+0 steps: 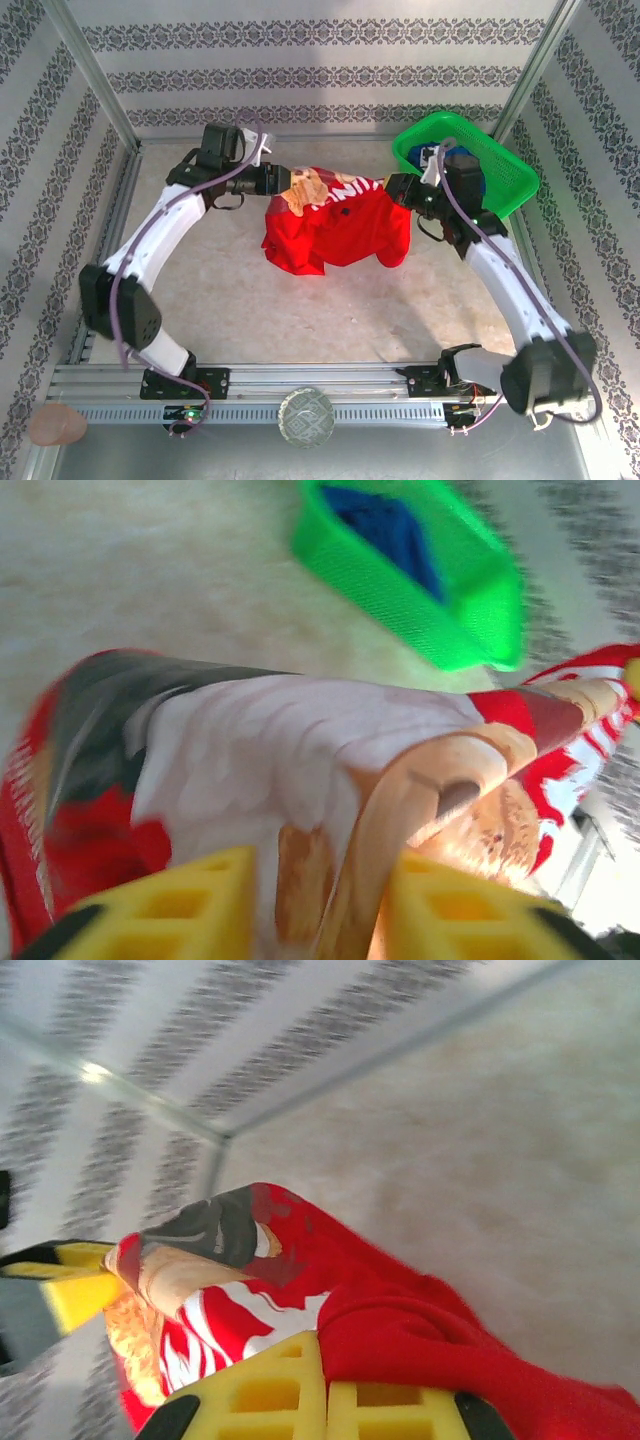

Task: Fold the inside-out t-shirt

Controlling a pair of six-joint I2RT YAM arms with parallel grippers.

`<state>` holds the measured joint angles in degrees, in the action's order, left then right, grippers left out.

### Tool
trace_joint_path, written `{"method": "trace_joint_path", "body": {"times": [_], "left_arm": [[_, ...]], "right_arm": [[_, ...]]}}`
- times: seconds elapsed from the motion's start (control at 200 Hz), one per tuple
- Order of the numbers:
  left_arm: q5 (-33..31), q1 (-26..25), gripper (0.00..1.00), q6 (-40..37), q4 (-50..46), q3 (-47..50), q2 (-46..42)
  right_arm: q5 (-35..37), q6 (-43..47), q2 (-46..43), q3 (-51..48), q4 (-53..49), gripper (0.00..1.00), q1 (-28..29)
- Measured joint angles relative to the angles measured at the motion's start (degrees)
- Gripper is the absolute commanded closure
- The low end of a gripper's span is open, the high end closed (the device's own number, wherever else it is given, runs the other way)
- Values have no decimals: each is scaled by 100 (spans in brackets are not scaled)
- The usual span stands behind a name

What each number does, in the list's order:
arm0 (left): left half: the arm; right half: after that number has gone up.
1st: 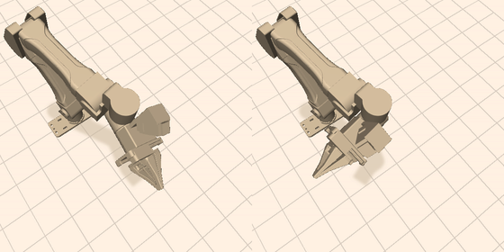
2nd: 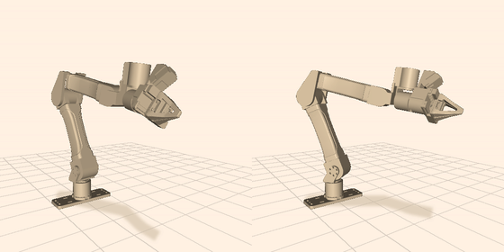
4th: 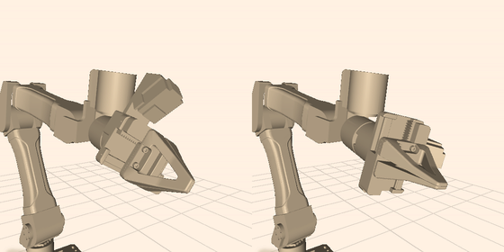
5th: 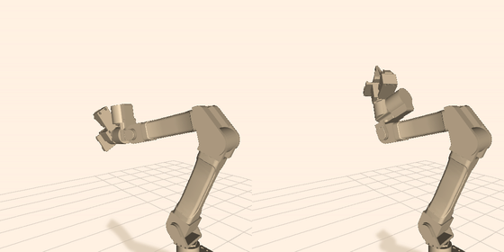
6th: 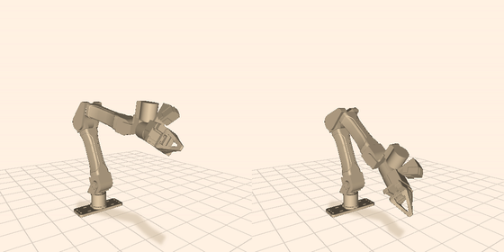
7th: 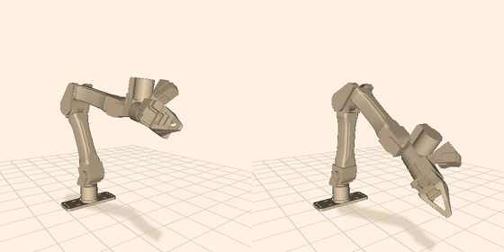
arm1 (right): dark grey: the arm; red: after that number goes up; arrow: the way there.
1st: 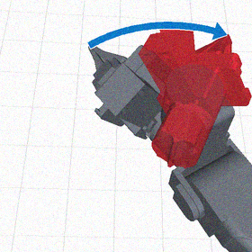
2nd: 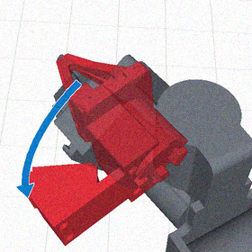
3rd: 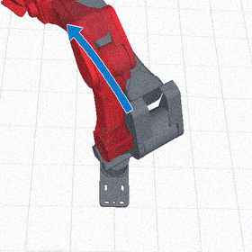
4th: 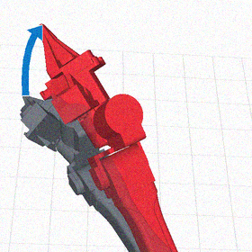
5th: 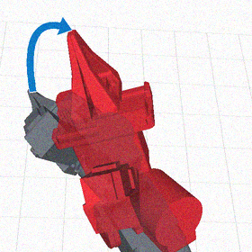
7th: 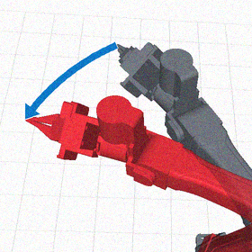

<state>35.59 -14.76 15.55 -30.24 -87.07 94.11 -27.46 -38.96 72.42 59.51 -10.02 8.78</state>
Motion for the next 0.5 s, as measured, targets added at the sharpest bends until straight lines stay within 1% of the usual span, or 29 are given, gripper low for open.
{"method": "trace_joint_path", "body": {"times": [0.02, 0.035, 0.065, 0.08, 0.135, 0.19, 0.29, 0.355, 0.445, 0.5], "left_arm": [[-35, 50, 36, 26, -2, -63, 149], [-92, 94, 34, -2, -2, -122, 308], [-175, 162, 31, -7, -2, -197, 538], [-201, 195, 30, 17, -7, -225, 636], [-332, 249, 25, 4, -39, -238, 911], [-457, 238, 21, 15, -68, -131, 984], [-754, 70, 17, 4, 11, 514, 603], [-1034, -168, 16, 4, 74, 1088, 129], [-1497, -710, 15, 4, 291, 1862, -531], [-1716, -1025, 14, 2, 448, 2188, -734]], "right_arm": [[61, 26, 184, 4, 11, 52, -61], [111, 50, 332, 9, 11, 47, -101], [214, 111, 601, 22, 0, 42, -173], [258, 146, 728, 35, -17, 41, -201], [415, 293, 1093, 44, -94, 40, -271], [529, 417, 1228, 31, -225, 41, -293], [625, 671, 1025, -11, -352, 42, -168], [699, 839, 713, -129, -350, 42, 63], [737, 977, 297, -411, -326, 41, 525], [745, 1012, 221, -610, -258, 40, 817]]}}
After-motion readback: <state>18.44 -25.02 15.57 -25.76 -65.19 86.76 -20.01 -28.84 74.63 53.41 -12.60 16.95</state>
